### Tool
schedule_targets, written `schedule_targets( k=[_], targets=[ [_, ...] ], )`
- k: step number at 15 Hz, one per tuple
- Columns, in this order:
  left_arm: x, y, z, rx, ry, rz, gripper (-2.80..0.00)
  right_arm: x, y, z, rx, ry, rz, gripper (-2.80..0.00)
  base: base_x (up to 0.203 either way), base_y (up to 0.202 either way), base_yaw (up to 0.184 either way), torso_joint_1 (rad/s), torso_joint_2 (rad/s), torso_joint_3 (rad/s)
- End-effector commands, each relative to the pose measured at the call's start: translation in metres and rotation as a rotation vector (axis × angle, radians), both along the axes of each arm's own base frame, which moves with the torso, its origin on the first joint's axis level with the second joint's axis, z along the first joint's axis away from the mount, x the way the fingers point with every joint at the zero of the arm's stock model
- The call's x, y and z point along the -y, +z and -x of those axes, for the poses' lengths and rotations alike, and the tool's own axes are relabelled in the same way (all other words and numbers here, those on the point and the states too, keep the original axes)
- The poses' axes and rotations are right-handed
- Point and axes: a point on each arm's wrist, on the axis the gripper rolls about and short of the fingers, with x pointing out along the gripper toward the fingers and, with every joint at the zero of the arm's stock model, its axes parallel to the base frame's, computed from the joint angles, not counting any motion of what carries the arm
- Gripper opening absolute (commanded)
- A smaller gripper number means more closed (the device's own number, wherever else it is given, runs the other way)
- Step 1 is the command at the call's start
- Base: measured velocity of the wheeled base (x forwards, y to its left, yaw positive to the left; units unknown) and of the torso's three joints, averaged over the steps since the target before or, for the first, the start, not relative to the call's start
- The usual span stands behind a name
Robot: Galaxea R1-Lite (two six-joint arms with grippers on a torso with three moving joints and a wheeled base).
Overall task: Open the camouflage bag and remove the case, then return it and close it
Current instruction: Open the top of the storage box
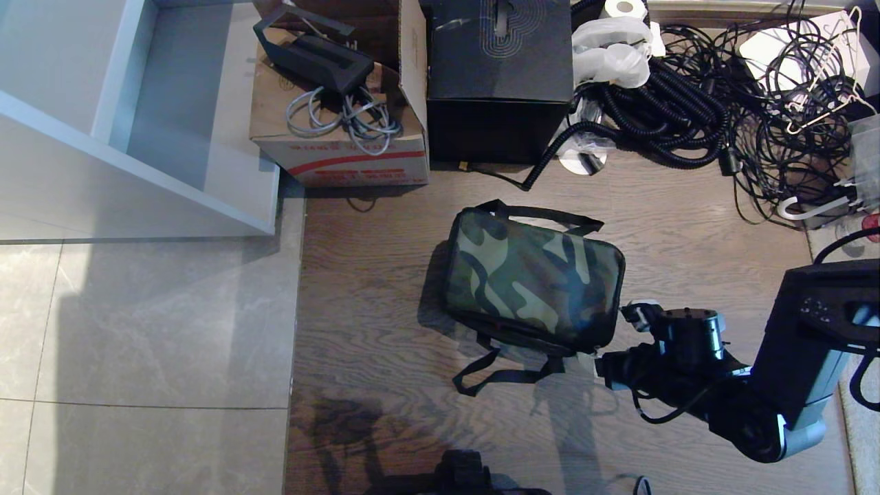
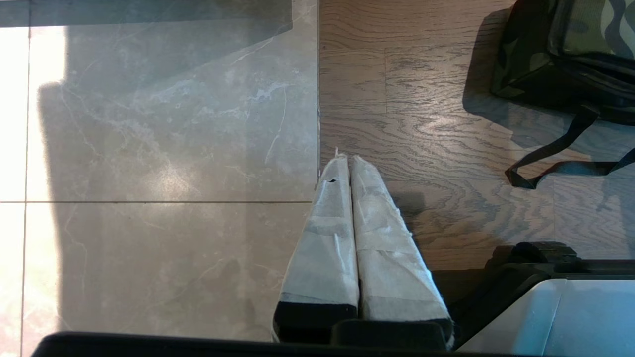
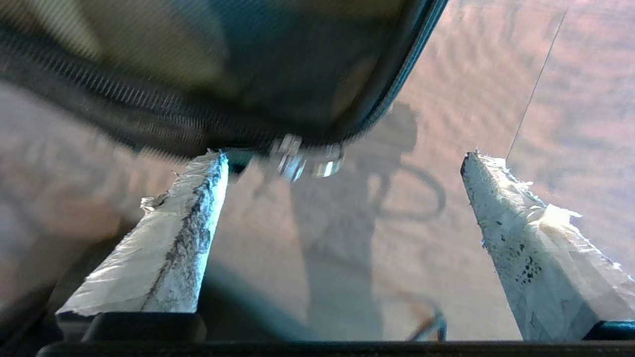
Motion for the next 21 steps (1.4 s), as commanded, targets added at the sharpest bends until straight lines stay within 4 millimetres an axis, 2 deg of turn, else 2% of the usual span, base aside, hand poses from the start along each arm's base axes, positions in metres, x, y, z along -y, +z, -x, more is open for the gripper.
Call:
schedule_targets(
  k=[1, 5, 8, 12, 17, 21],
  targets=[
    [0.0, 0.0, 0.0, 0.0, 0.001, 0.0, -2.8, -0.001, -0.016, -0.005, 0.006, -0.014, 0.01, 0.0, 0.0, 0.0, 0.0, 0.0, 0.0, 0.0],
    [0.0, 0.0, 0.0, 0.0, 0.0, 0.0, -2.8, -0.001, -0.016, -0.003, -0.01, -0.007, 0.014, 0.0, 0.0, 0.0, 0.0, 0.0, 0.0, 0.0],
    [0.0, 0.0, 0.0, 0.0, 0.002, -0.001, -2.8, 0.003, 0.01, -0.005, -0.019, 0.031, -0.024, 0.0, 0.0, 0.0, 0.0, 0.0, 0.0, 0.0],
    [0.0, 0.0, 0.0, 0.0, 0.001, -0.001, -2.8, 0.004, 0.01, 0.003, -0.042, 0.051, -0.036, 0.0, 0.0, 0.0, 0.0, 0.0, 0.0, 0.0],
    [0.0, 0.0, 0.0, 0.0, 0.001, 0.0, -2.8, 0.009, -0.01, 0.024, -0.174, 0.101, -0.001, 0.0, 0.0, 0.0, 0.0, 0.0, 0.0, 0.0],
    [0.0, 0.0, 0.0, 0.0, 0.001, -0.001, -2.8, 0.006, -0.019, 0.004, -0.064, 0.073, -0.002, 0.0, 0.0, 0.0, 0.0, 0.0, 0.0, 0.0]
  ],
)
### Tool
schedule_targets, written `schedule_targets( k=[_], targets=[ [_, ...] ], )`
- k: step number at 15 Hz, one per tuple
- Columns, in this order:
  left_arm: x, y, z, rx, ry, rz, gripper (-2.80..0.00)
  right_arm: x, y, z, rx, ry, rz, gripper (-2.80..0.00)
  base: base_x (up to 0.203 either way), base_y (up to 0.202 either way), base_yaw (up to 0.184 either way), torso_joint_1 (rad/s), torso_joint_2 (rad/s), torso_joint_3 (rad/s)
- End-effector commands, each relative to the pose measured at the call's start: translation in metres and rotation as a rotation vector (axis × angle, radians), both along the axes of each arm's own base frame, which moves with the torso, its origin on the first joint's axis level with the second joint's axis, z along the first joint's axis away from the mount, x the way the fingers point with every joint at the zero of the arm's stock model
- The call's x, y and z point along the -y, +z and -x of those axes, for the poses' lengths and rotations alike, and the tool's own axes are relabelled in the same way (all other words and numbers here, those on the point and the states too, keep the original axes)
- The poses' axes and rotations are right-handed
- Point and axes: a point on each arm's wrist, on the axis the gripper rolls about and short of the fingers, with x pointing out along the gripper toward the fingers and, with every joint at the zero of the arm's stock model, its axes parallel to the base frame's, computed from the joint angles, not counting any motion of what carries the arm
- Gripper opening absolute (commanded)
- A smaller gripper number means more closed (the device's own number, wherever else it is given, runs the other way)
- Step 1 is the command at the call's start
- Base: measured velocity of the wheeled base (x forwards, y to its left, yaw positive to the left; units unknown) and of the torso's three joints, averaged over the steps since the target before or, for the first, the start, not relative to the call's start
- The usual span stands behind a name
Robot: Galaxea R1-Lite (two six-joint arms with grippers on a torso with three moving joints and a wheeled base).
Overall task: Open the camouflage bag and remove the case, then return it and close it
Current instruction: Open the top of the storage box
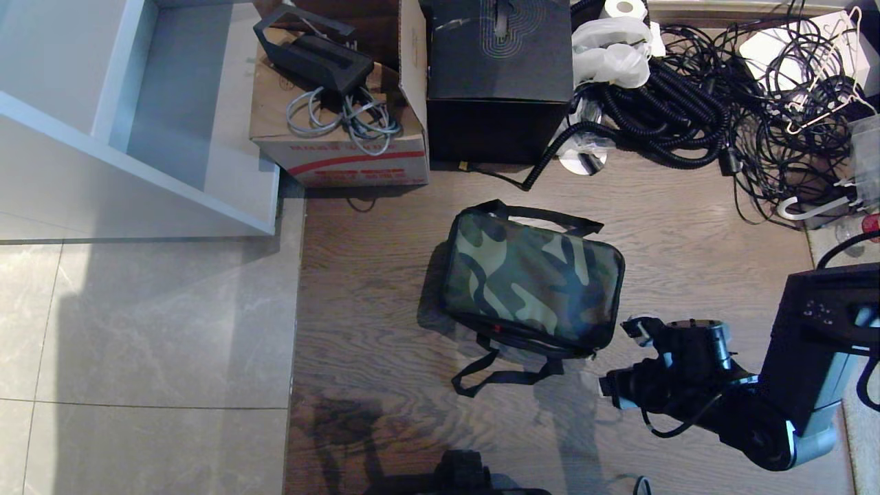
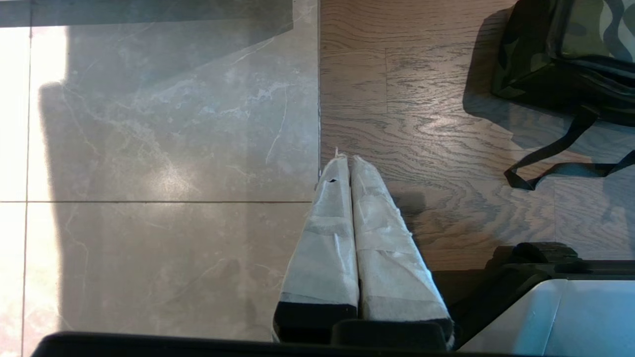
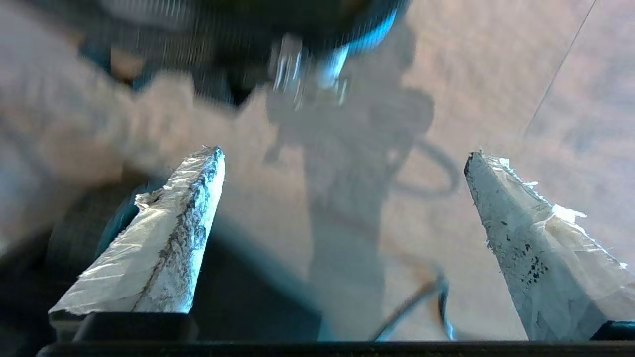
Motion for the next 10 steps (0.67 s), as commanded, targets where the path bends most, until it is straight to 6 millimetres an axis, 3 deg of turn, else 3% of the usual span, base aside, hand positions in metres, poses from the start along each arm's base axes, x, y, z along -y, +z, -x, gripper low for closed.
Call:
schedule_targets(
  k=[1, 6, 7, 10],
  targets=[
    [0.0, 0.0, 0.0, 0.0, 0.0, 0.0, -2.8, -0.002, -0.011, -0.013, 0.049, -0.012, -0.008, 0.0, 0.0, 0.0, 0.0, 0.0, 0.0, 0.0],
    [0.0, 0.0, 0.0, 0.0, 0.001, 0.0, -2.8, -0.003, -0.016, -0.023, 0.123, -0.052, -0.012, 0.0, 0.0, 0.0, 0.0, 0.0, 0.0, 0.0],
    [0.0, 0.0, 0.0, 0.0, 0.001, 0.0, -2.8, -0.004, -0.016, -0.024, 0.127, -0.054, -0.014, -2.8, 0.0, 0.0, 0.0, 0.0, 0.0, 0.0],
    [0.0, 0.0, 0.0, 0.0, 0.001, 0.0, -2.8, -0.004, -0.012, -0.024, 0.133, -0.047, -0.013, -2.8, 0.0, 0.0, 0.0, 0.0, 0.0, 0.0]
  ],
)
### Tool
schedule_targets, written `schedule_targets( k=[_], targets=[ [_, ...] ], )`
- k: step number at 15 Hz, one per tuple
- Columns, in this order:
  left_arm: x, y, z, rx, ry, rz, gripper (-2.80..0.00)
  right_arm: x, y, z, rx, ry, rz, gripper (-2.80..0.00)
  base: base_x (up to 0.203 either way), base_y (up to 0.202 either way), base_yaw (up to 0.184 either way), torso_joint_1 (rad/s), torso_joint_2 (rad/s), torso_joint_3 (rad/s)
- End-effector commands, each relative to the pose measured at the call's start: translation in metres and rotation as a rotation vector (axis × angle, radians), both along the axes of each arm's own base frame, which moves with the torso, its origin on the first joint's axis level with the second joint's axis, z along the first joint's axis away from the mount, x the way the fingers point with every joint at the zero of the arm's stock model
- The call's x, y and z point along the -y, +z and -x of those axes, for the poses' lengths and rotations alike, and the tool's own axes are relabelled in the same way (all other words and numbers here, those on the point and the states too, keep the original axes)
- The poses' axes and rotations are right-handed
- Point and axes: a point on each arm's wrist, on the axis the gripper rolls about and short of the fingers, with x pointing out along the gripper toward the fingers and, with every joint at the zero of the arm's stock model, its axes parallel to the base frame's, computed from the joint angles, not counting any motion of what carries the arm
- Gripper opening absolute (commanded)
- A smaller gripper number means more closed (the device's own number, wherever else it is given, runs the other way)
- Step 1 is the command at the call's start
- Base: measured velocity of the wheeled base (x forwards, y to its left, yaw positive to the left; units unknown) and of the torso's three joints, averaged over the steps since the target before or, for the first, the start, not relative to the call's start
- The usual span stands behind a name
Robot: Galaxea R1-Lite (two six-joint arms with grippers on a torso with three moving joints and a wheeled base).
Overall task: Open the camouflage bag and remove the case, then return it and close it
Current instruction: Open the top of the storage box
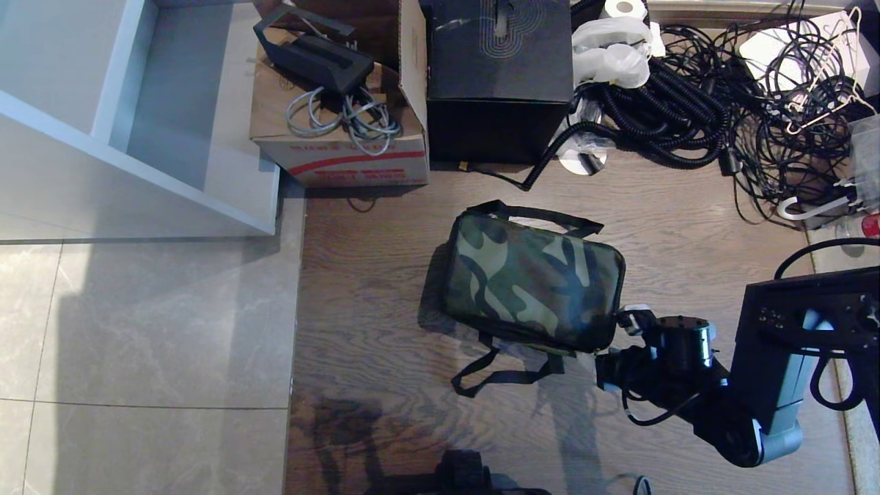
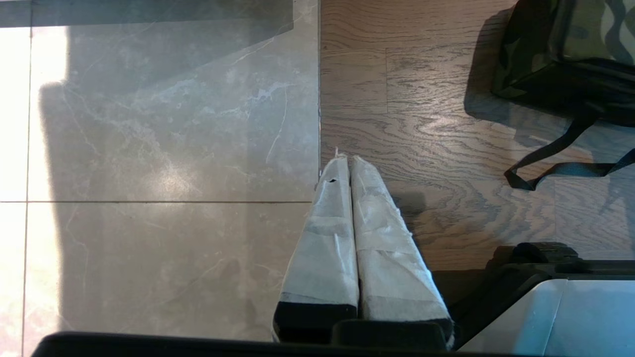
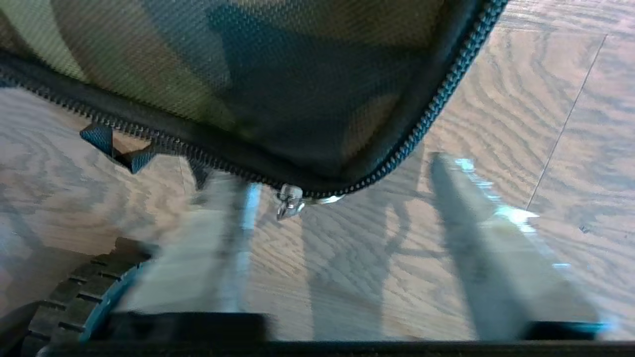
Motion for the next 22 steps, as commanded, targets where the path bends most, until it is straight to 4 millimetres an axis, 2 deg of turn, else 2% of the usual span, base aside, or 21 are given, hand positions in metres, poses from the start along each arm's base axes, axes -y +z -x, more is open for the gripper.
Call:
schedule_targets(
  k=[1, 9, 12, 22],
  targets=[
    [0.0, 0.0, 0.0, 0.0, 0.0, 0.0, -2.8, 0.0, 0.005, 0.0, 0.007, 0.003, 0.001, -2.8, 0.0, 0.0, 0.0, 0.0, 0.0, 0.0],
    [0.0, 0.0, 0.0, 0.0, 0.0, -0.001, -2.8, 0.001, 0.044, 0.013, -0.031, 0.065, -0.001, -2.8, 0.0, 0.0, 0.0, 0.0, 0.0, 0.0],
    [0.0, 0.0, 0.0, 0.0, 0.0, 0.0, -2.8, 0.002, 0.046, 0.011, -0.019, 0.068, 0.001, -2.8, 0.0, 0.0, 0.0, 0.0, 0.0, 0.0],
    [0.0, 0.0, 0.0, 0.0, 0.0, 0.0, -2.8, 0.038, 0.045, 0.0, -0.031, 0.028, 0.136, -2.8, 0.0, 0.0, 0.0, 0.0, 0.0, 0.0]
  ],
)
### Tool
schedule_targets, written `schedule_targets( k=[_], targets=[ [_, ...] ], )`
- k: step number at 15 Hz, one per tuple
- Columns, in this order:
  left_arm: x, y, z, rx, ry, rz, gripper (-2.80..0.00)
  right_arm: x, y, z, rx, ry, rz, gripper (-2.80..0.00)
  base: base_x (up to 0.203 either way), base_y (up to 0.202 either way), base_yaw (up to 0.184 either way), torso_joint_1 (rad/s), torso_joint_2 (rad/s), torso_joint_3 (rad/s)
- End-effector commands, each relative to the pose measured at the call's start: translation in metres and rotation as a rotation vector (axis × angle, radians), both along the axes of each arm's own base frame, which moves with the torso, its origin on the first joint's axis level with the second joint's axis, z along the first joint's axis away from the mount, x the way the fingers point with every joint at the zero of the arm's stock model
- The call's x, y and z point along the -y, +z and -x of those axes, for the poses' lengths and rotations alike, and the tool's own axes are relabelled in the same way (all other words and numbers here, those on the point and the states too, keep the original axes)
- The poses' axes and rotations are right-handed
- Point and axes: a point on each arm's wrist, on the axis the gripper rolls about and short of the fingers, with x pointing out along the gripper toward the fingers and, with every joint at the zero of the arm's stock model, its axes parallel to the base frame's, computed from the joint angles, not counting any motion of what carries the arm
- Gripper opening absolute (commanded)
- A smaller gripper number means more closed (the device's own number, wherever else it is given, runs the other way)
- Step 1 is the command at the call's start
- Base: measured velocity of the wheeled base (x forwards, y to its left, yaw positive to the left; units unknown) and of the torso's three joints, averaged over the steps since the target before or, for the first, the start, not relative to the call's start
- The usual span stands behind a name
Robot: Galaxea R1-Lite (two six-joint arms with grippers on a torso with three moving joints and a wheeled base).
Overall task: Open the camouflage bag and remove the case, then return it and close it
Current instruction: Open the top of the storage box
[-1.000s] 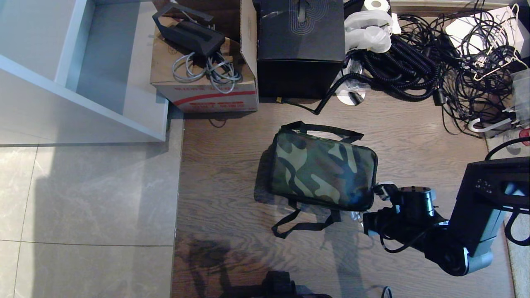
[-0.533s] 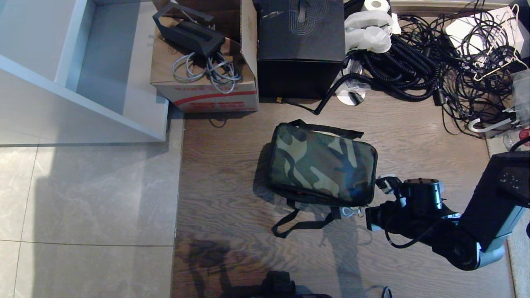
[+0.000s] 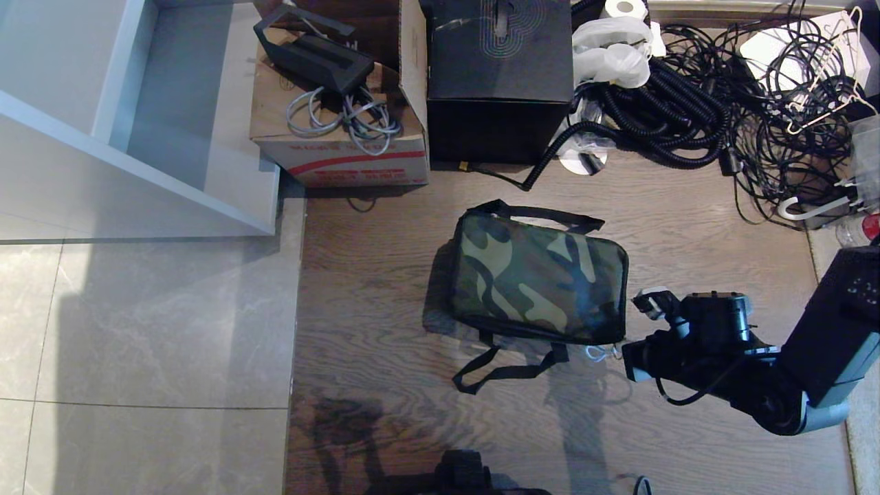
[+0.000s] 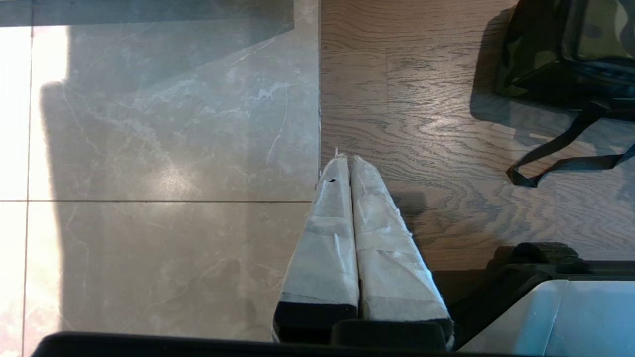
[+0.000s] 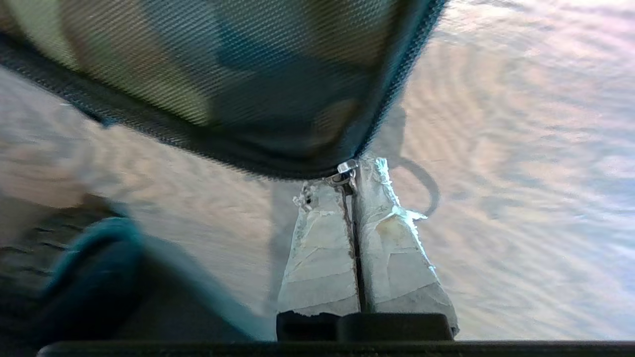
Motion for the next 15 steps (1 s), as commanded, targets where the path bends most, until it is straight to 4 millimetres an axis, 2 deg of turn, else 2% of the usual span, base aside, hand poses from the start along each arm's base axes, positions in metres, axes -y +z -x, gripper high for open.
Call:
schedule_targets(
  k=[1, 11, 15],
  targets=[
    [0.0, 0.0, 0.0, 0.0, 0.0, 0.0, -2.8, 0.006, 0.004, -0.007, 0.029, -0.019, 0.007, -2.8, 0.0, 0.0, 0.0, 0.0, 0.0, 0.0],
    [0.0, 0.0, 0.0, 0.0, 0.0, -0.001, -2.8, 0.014, 0.025, -0.041, 0.161, -0.06, -0.018, -2.8, 0.0, 0.0, 0.0, 0.0, 0.0, 0.0],
    [0.0, 0.0, 0.0, 0.0, -0.001, -0.001, -2.8, 0.014, 0.023, -0.036, 0.146, -0.063, -0.025, -2.8, 0.0, 0.0, 0.0, 0.0, 0.0, 0.0]
  ],
)
